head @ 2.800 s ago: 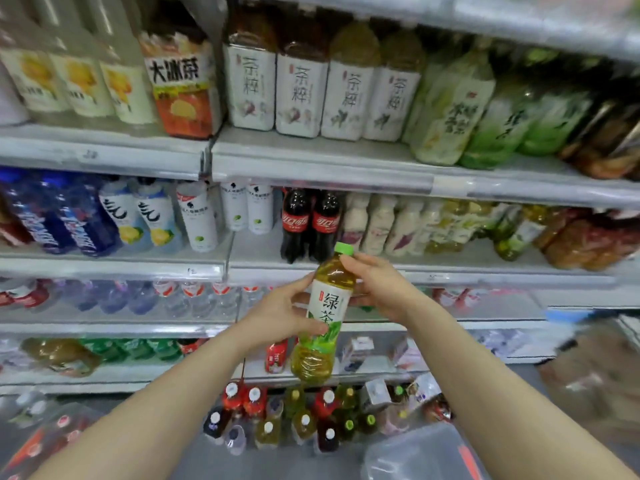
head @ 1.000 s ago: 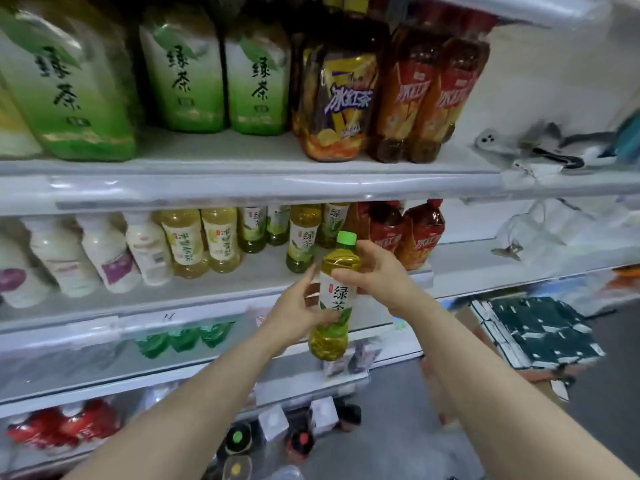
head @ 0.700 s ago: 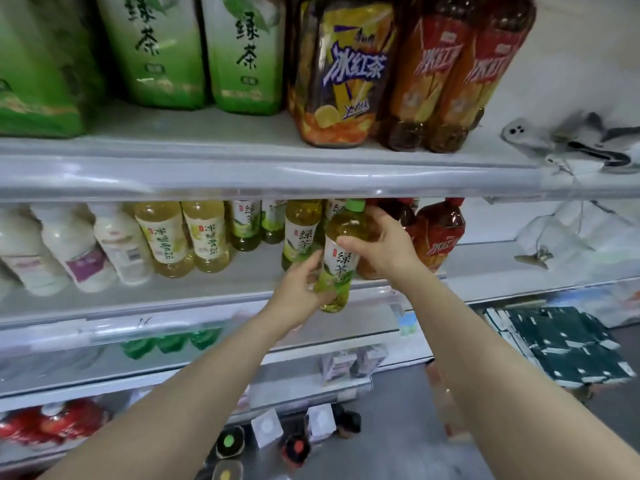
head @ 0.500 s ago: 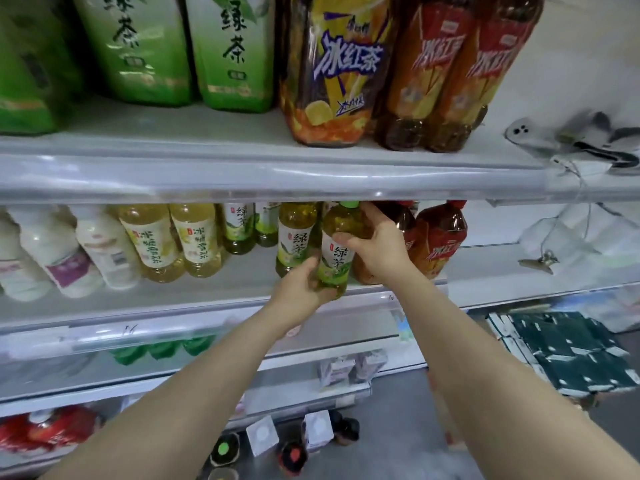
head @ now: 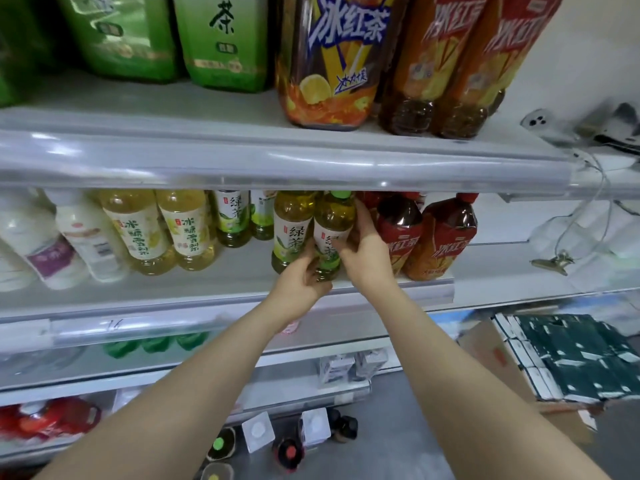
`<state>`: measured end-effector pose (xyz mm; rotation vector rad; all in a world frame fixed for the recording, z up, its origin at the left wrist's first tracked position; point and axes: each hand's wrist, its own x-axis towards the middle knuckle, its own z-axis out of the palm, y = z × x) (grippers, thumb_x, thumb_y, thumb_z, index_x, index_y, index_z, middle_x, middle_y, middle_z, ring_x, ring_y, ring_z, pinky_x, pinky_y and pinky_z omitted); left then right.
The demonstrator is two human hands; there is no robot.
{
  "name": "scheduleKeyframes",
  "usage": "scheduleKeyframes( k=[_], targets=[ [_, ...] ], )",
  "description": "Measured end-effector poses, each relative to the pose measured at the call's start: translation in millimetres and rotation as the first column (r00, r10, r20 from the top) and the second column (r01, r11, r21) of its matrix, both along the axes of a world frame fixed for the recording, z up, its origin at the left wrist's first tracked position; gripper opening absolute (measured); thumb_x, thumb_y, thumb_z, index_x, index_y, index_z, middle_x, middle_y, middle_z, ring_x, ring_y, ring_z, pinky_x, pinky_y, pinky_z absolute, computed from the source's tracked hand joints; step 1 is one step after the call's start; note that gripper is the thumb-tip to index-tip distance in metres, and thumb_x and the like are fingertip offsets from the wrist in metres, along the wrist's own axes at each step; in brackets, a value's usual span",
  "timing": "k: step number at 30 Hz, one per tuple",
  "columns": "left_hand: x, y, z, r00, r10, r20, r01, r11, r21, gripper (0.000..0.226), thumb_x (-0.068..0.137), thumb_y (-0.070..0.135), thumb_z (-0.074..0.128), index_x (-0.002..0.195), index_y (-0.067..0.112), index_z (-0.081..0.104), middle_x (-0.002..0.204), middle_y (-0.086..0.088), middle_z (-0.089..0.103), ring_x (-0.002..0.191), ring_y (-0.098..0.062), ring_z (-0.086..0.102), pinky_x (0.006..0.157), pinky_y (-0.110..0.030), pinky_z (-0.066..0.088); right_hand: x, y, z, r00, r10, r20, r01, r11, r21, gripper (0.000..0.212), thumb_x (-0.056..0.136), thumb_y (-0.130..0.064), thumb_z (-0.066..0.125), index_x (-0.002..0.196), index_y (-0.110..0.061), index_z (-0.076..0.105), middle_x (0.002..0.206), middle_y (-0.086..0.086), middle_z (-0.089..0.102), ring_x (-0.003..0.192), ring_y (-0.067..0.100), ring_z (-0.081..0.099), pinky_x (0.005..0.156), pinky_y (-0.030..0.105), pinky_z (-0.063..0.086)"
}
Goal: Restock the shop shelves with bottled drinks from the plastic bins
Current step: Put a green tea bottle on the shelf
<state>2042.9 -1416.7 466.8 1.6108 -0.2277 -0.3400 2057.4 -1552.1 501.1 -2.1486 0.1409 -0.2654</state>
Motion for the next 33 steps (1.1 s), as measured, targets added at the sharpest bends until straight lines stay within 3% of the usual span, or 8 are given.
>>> scheduleKeyframes(
  k=[4, 9, 15, 21, 26, 29, 33],
  targets=[
    [-0.1, 1.0, -3.8, 1.000, -0.004, 0.004, 0.004, 1.000, -0.003, 0.084, 0.088, -0.015, 0.056, 0.153, 0.024, 0.019, 0.136, 0.004, 0.051, 0.115, 0.001, 0.055, 0.095, -0.014, 0.047, -14.9, 4.3, -34.2, 0.997, -0.029, -0.072, 0.033, 0.997, 0.064, 0.075, 0.092, 0.001, 0.058, 0.155, -0.030, 0.032, 0.135, 0.003, 0.063, 0.125, 0.021, 0.059, 0.108, 0.040, 0.046],
    [0.4, 3.3, -13.1, 0.998, -0.002, 0.067, -0.003, 0.997, 0.080, 0.094, 0.084, 0.006, 0.067, 0.155, 0.034, 0.013, 0.151, 0.004, 0.042, 0.137, -0.012, 0.043, 0.113, -0.039, 0.039, -17.0, 4.7, -59.5, 0.994, -0.013, -0.112, 0.029, 0.989, 0.144, 0.073, 0.092, 0.005, 0.050, 0.154, -0.031, 0.035, 0.142, 0.004, 0.058, 0.133, 0.021, 0.053, 0.113, 0.047, 0.042],
    [0.6, -4.8, -16.7, 0.997, -0.018, 0.077, 0.015, 0.999, 0.044, 0.096, 0.087, -0.011, 0.061, 0.142, 0.046, 0.006, 0.155, 0.001, 0.035, 0.139, -0.008, 0.040, 0.115, -0.034, 0.035, -8.6, 0.1, -59.8, 0.992, 0.013, -0.124, 0.004, 0.991, 0.133, 0.077, 0.091, 0.006, 0.046, 0.155, -0.036, 0.031, 0.148, 0.003, 0.052, 0.136, 0.024, 0.048, 0.115, 0.048, 0.039],
    [11.5, -9.3, -15.5, 0.998, -0.003, 0.060, 0.000, 0.999, 0.047, 0.100, 0.086, -0.010, 0.065, 0.155, 0.033, 0.007, 0.150, 0.003, 0.039, 0.135, -0.014, 0.045, 0.108, -0.038, 0.045, -2.0, -2.3, -59.2, 0.985, 0.023, -0.170, -0.004, 0.994, 0.111, 0.078, 0.095, 0.000, 0.047, 0.157, -0.041, 0.023, 0.150, 0.002, 0.049, 0.134, 0.026, 0.048, 0.112, 0.046, 0.042],
    [6.4, -3.4, -11.0, 0.999, 0.007, 0.054, -0.011, 0.997, 0.082, 0.085, 0.089, -0.008, 0.062, 0.155, 0.024, 0.020, 0.138, 0.008, 0.045, 0.128, -0.013, 0.050, 0.109, -0.037, 0.043, -10.2, -1.6, -57.3, 0.980, 0.061, -0.188, -0.030, 0.986, 0.166, 0.077, 0.093, 0.000, 0.051, 0.156, -0.036, 0.025, 0.152, 0.001, 0.048, 0.139, 0.023, 0.045, 0.116, 0.050, 0.037],
    [-6.8, 7.6, -2.8, 0.997, 0.051, 0.053, -0.056, 0.994, 0.094, 0.070, 0.090, -0.006, 0.061, 0.150, 0.018, 0.034, 0.132, 0.011, 0.048, 0.120, -0.008, 0.051, 0.104, -0.027, 0.043, -26.2, -0.5, -46.9, 0.985, 0.052, -0.167, -0.024, 0.986, 0.167, 0.071, 0.095, 0.002, 0.054, 0.156, -0.025, 0.029, 0.148, 0.004, 0.052, 0.136, 0.020, 0.050, 0.115, 0.047, 0.039],
    [-28.0, 32.5, 10.5, 0.990, 0.097, 0.099, -0.108, 0.988, 0.110, 0.055, 0.089, -0.002, 0.065, 0.140, 0.014, 0.050, 0.130, -0.003, 0.059, 0.121, -0.017, 0.057, 0.105, -0.032, 0.045, -58.2, 8.1, -26.4, 0.992, 0.053, -0.112, -0.042, 0.994, 0.097, 0.058, 0.096, -0.004, 0.058, 0.150, -0.018, 0.042, 0.142, 0.001, 0.057, 0.130, 0.016, 0.053, 0.112, 0.041, 0.043]
  ],
)
